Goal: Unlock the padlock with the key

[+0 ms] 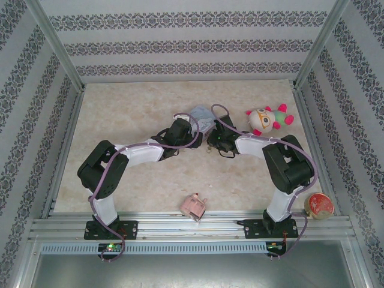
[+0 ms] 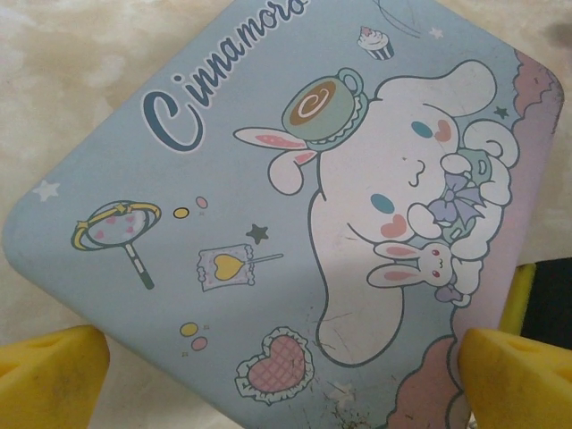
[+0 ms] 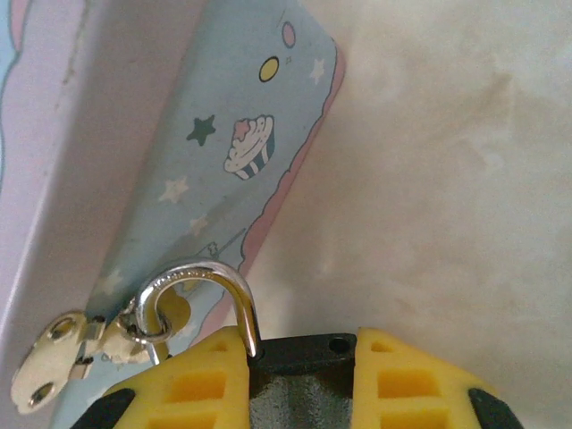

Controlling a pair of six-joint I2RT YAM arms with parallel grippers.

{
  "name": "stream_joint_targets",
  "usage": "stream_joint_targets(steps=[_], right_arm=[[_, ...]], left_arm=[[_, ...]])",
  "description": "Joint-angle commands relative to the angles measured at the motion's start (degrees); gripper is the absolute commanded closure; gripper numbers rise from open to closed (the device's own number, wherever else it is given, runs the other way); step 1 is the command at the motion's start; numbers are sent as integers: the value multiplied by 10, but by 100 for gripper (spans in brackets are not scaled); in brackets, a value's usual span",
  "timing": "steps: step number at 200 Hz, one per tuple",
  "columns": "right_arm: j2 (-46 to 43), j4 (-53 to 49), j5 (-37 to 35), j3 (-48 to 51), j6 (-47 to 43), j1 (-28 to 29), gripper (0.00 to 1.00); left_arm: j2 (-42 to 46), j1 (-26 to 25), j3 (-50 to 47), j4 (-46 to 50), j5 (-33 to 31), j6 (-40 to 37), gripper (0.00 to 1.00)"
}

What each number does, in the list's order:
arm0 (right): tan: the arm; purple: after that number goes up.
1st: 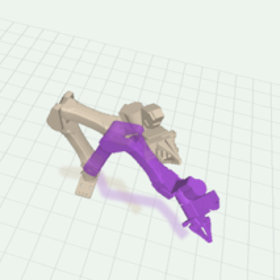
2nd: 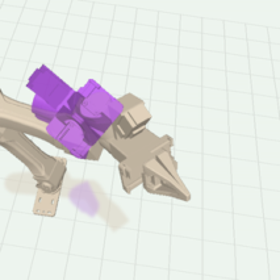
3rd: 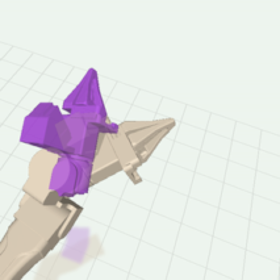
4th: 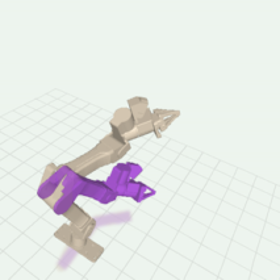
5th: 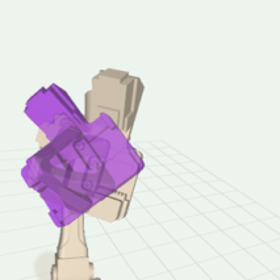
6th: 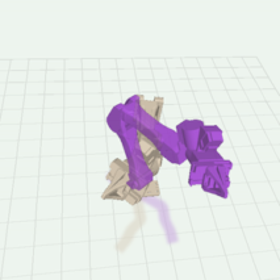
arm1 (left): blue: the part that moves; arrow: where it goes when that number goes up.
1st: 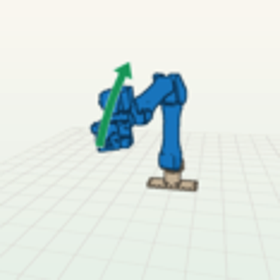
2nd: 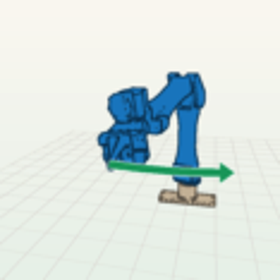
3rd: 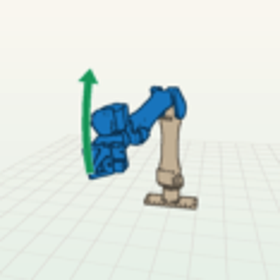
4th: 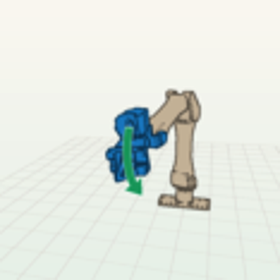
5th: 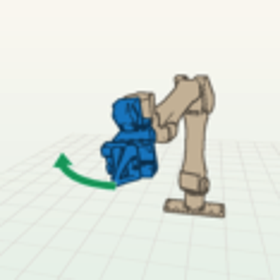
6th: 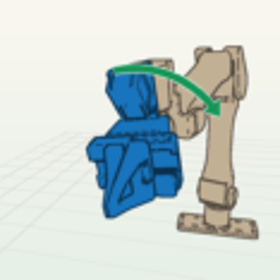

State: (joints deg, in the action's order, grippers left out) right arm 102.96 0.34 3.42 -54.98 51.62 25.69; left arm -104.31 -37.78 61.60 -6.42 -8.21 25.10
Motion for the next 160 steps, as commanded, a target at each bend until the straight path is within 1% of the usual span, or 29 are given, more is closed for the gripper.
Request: stream_joint_targets(steps=[1,43,82,101,134,143,160], right_arm=[[13,59,3,2,28,-13,100],[32,92,7,1,48,-19,100],[27,93,1,4,46,-23,100],[11,91,-5,15,41,-27,100],[-29,63,-12,36,18,-30,100],[-43,54,-14,43,10,-29,100],[-69,23,-14,54,-12,-29,100]], left_arm=[[10,-6,-17,26,-1,3,1],[10,-6,-20,27,-1,7,1],[10,-6,-24,29,0,13,1],[12,-3,-25,29,0,16,7],[17,12,-27,22,3,26,23],[21,18,-26,17,11,28,25],[23,31,-25,6,25,34,27]])
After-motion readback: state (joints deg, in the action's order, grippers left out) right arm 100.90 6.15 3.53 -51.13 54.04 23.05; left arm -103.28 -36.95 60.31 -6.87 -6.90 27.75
